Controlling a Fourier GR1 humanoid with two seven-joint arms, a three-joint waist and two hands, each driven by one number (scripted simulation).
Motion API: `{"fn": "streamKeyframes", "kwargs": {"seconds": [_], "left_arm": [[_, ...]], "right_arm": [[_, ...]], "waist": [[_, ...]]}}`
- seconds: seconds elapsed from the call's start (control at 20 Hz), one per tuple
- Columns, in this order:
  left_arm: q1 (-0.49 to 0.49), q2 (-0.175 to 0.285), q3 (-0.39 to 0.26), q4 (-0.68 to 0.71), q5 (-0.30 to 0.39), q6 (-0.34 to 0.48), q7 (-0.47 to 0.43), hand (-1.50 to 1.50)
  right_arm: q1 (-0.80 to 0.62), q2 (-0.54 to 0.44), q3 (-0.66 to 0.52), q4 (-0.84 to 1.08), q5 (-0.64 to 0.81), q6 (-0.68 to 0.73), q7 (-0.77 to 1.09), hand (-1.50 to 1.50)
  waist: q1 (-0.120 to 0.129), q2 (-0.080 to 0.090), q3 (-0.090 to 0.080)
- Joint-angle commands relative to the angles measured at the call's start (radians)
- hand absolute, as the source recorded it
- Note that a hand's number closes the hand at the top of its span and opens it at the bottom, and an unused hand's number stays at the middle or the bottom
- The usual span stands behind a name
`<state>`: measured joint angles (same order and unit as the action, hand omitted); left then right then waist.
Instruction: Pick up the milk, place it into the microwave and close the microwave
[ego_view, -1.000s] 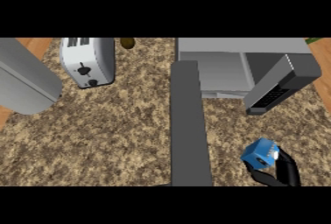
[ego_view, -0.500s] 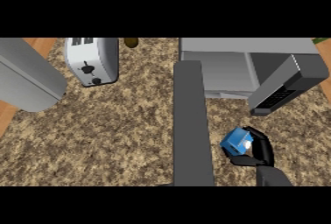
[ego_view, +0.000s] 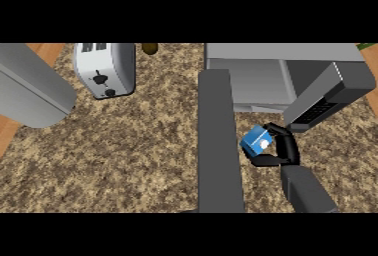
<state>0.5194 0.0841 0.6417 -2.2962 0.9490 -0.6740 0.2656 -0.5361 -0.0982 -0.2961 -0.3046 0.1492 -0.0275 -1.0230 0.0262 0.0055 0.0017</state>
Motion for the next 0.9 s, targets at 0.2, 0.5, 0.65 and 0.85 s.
{"fn": "streamKeyframes", "kwargs": {"seconds": [0.2,0.5,0.65,0.85], "left_arm": [[-0.072,0.018,0.039,0.097,-0.025,-0.032,-0.003,-1.5],[-0.09,-0.006,-0.01,0.057,-0.067,-0.018,0.031,-1.5],[-0.131,0.029,-0.007,0.074,-0.041,0.014,0.039,-1.5],[-0.141,0.014,-0.029,0.051,-0.061,0.004,0.04,-1.5]], "right_arm": [[-0.134,-0.012,-0.004,0.059,0.013,-0.074,0.015,1.5],[-0.27,-0.142,-0.028,0.112,0.011,-0.027,0.124,1.5],[-0.317,-0.143,-0.04,0.146,0.011,-0.077,0.165,1.5],[-0.391,-0.153,-0.034,0.164,0.023,-0.096,0.233,1.5]], "waist": [[0.0,0.002,0.0],[0.015,0.011,0.001],[0.034,0.02,0.002],[0.048,0.023,0.002]]}}
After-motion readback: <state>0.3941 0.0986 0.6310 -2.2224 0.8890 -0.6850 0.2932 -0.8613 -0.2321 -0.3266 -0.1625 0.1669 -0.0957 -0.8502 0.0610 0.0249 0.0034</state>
